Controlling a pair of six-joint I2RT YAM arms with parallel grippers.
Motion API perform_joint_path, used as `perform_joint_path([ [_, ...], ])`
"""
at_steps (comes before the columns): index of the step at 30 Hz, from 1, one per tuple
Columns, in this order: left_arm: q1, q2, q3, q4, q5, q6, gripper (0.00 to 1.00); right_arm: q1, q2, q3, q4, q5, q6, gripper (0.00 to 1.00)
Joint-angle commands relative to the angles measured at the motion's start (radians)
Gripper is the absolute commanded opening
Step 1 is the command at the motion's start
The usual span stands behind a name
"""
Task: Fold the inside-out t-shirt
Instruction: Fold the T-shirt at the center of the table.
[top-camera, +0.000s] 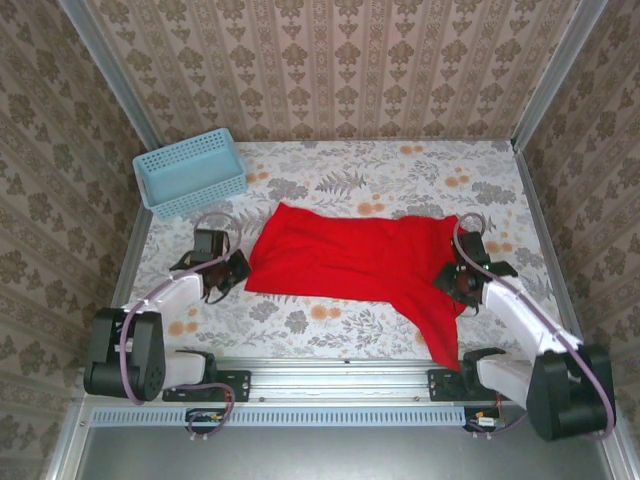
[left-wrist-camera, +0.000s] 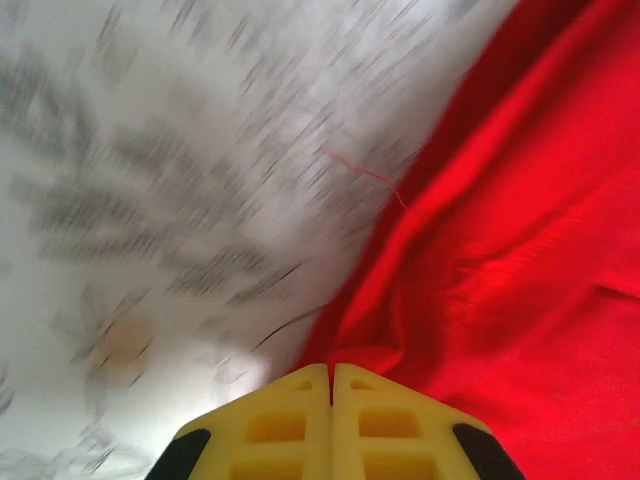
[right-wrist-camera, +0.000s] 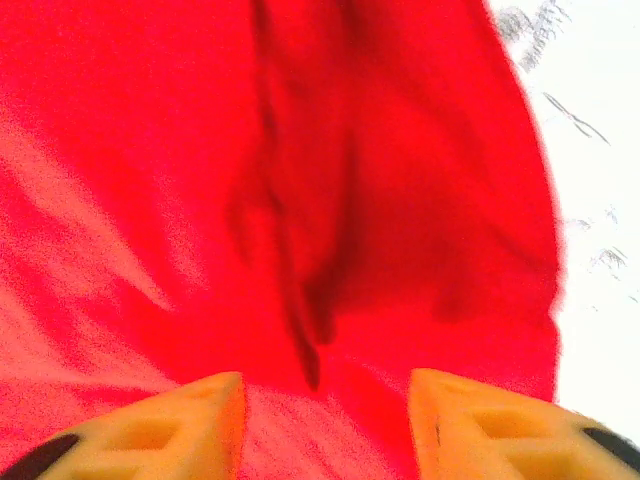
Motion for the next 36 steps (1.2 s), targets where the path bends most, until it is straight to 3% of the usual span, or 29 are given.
perform_joint_path([
  [1,0.002,-0.003,-0.025,0.040,0.001,-0.018,0.00,-0.008,-0.086,0.060,-0.003,0.009,-0.020,0.54],
  [5,-0.001,0.004,0.019,0.034,0.005,-0.004,0.00,-0.050,0.033,0.251,-0.013,0.040,-0.124,0.53],
  [8,-0.001,-0.016,0.061,-0.011,-0.029,0.013,0.00,-0.080,0.201,0.381,0.030,-0.024,-0.167,0.52],
  [12,-0.001,-0.054,0.076,-0.059,-0.083,0.032,0.00,-0.091,0.463,0.554,0.011,0.045,-0.194,0.48],
  [19,0.003,-0.077,0.054,-0.080,-0.106,0.049,0.00,-0.170,0.727,0.670,0.024,0.057,-0.204,0.41],
  [25,0.004,-0.068,0.050,-0.075,-0.105,0.050,0.00,-0.176,0.772,0.629,0.056,0.051,-0.182,0.35],
  [36,0.004,-0.045,0.056,-0.072,-0.096,0.055,0.00,-0.157,0.705,0.579,0.071,0.059,-0.176,0.38],
])
